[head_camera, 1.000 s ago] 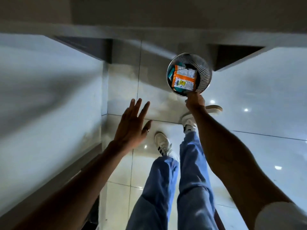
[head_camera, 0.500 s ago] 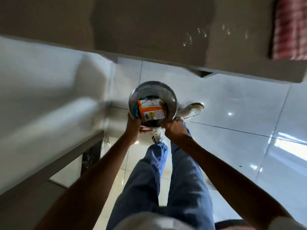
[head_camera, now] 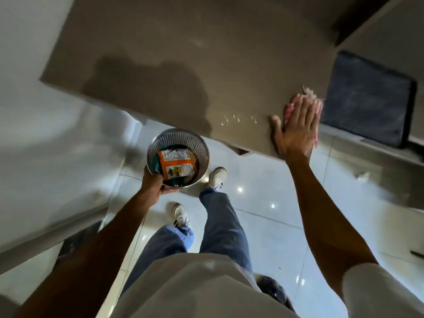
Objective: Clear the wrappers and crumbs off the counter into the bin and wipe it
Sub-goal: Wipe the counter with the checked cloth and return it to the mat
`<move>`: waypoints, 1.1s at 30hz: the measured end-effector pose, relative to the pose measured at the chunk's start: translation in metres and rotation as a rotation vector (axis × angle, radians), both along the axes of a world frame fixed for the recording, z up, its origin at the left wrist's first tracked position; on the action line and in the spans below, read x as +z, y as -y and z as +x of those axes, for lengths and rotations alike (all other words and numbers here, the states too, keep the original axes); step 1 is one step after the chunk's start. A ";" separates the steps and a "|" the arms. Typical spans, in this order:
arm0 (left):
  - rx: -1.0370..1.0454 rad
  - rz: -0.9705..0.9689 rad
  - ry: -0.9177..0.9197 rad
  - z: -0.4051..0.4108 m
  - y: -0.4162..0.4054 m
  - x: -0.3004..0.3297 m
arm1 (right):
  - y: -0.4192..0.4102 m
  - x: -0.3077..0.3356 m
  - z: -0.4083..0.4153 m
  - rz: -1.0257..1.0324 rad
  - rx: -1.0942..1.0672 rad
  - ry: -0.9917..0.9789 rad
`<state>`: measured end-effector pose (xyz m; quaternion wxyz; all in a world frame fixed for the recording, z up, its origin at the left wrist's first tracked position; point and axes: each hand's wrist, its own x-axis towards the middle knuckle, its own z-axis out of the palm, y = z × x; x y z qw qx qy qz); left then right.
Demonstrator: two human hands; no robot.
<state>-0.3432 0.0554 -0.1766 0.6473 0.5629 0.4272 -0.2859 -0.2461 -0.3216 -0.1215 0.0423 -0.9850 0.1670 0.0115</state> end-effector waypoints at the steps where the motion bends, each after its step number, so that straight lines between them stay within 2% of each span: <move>1: 0.006 0.012 -0.010 0.001 0.003 0.001 | -0.006 -0.005 0.003 -0.006 0.027 -0.024; 5: 0.034 0.028 -0.059 0.005 0.016 0.005 | -0.072 -0.010 0.014 -0.007 0.191 -0.076; 7: 0.057 0.012 -0.078 0.009 0.021 0.010 | -0.114 -0.008 0.016 0.093 0.431 -0.078; 10: 0.002 -0.044 -0.015 0.012 0.027 0.023 | -0.159 -0.007 0.007 0.223 0.867 0.066; 13: -0.017 -0.031 0.023 0.014 0.030 0.039 | -0.174 -0.005 -0.007 0.433 1.053 0.084; 15: -0.023 -0.003 0.021 0.012 0.029 0.044 | -0.178 -0.009 -0.022 0.384 1.202 0.041; 16: -0.033 0.004 0.012 0.011 0.029 0.045 | -0.178 -0.009 -0.029 0.436 1.215 -0.004; 17: -0.032 0.015 0.008 0.011 0.030 0.046 | -0.176 -0.008 -0.034 0.590 1.128 -0.077; 18: -0.022 0.031 0.001 0.011 0.029 0.047 | -0.175 -0.006 -0.037 0.768 0.939 -0.110; 19: -0.018 0.051 -0.005 0.013 0.030 0.047 | -0.173 -0.001 -0.037 0.954 0.670 -0.139; 21: -0.055 0.079 -0.013 0.019 0.032 0.048 | -0.161 0.015 -0.028 1.188 0.139 -0.160; 22: -0.069 0.085 -0.024 0.020 0.032 0.048 | -0.149 0.019 -0.021 1.302 -0.050 -0.125; 24: -0.070 0.080 -0.036 0.023 0.032 0.048 | -0.116 0.028 -0.001 1.564 -0.287 0.003; 26: -0.085 0.045 -0.003 0.027 0.032 0.048 | -0.078 0.032 0.020 1.658 -0.433 0.048; 27: -0.108 0.026 0.017 0.030 0.033 0.049 | -0.061 0.031 0.027 1.575 -0.451 0.064; 28: -0.128 0.014 0.025 0.032 0.035 0.050 | -0.047 0.029 0.031 1.390 -0.419 0.078; 31: -0.169 0.023 -0.005 0.037 0.037 0.043 | -0.024 0.023 0.016 0.700 -0.330 0.193; 33: -0.200 0.027 -0.038 0.038 0.039 0.037 | -0.031 0.022 -0.013 0.526 -0.328 0.355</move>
